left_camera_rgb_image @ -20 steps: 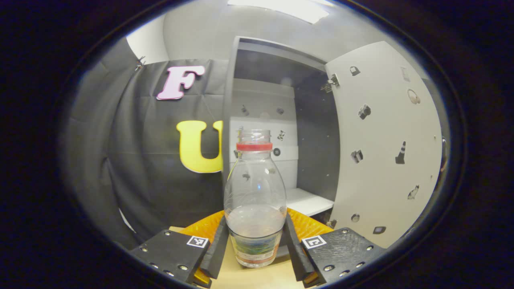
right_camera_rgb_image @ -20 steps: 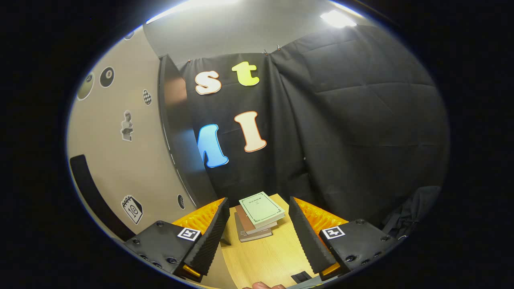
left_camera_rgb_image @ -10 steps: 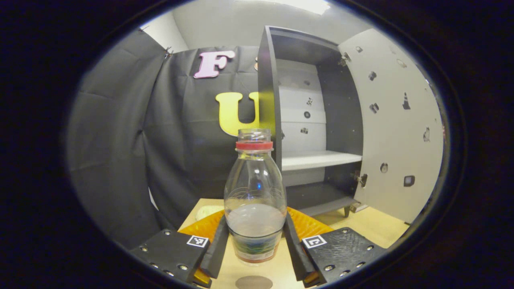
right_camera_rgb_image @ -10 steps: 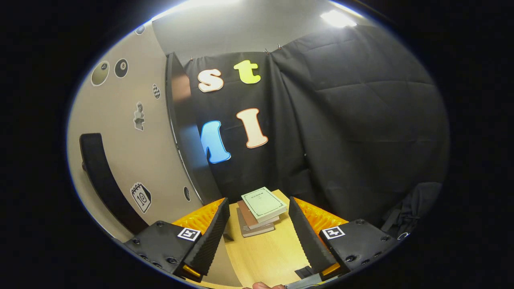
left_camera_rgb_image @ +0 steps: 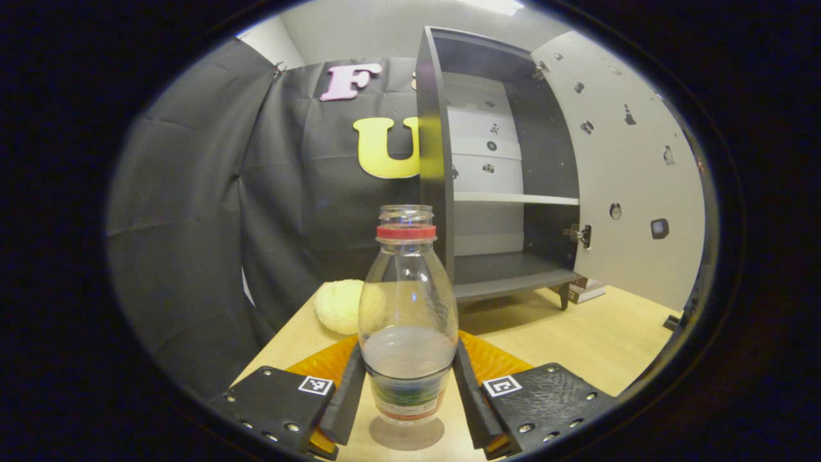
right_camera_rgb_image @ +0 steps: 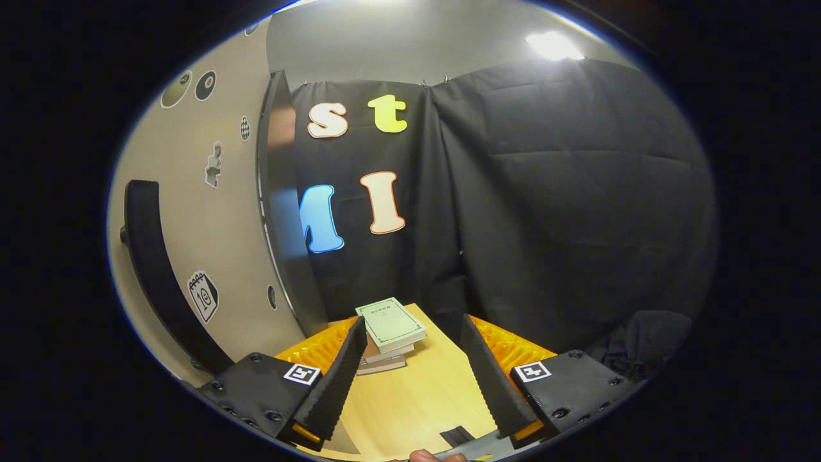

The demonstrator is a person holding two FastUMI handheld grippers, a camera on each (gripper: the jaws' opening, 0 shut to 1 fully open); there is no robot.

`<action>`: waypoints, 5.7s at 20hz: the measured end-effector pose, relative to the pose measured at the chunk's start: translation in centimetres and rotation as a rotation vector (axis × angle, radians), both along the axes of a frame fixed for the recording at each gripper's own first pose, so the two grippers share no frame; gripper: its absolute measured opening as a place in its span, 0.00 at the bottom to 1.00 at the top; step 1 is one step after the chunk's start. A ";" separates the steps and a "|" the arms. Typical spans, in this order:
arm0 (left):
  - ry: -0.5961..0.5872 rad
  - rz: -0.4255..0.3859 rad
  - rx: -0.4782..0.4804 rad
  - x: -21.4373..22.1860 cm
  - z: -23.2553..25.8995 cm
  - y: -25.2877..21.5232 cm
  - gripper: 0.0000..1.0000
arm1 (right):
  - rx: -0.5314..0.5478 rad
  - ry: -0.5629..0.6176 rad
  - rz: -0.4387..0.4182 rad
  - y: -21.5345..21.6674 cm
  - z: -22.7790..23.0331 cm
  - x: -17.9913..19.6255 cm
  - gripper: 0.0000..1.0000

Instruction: Open the cabinet door with the right hand, grasp the bottle in the cabinet with the left hand and place it on the coaster, then close the cabinet door with the right hand.

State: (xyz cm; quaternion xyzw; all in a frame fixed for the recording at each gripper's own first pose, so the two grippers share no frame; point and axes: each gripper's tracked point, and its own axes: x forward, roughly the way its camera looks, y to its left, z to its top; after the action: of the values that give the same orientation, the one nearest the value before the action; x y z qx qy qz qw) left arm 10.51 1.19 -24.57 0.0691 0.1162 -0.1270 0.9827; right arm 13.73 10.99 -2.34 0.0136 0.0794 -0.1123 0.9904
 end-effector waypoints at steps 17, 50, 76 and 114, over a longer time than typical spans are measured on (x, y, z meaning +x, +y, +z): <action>0.049 -0.034 0.042 -0.8 -7.0 0.2 0.77 | 0.135 -0.059 -0.151 -2.9 0.8 -1.8 0.94; -0.082 -0.033 0.054 -0.1 4.3 1.4 0.86 | 0.161 0.025 -0.158 -2.7 -5.7 -2.7 0.94; -0.058 0.077 -0.116 -6.4 28.3 -13.1 0.83 | 0.084 -0.121 0.206 -1.1 4.1 -0.5 0.94; -0.045 0.247 -0.067 -11.6 26.6 -1.9 0.84 | 0.002 -0.028 0.601 22.1 2.2 -3.2 0.93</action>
State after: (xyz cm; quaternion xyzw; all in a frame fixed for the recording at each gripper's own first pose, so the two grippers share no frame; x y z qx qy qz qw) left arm -1.09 -0.68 2.04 0.0243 0.0974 -0.0074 0.9949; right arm 10.49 33.07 -0.12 -0.0080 0.0661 0.1862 0.9803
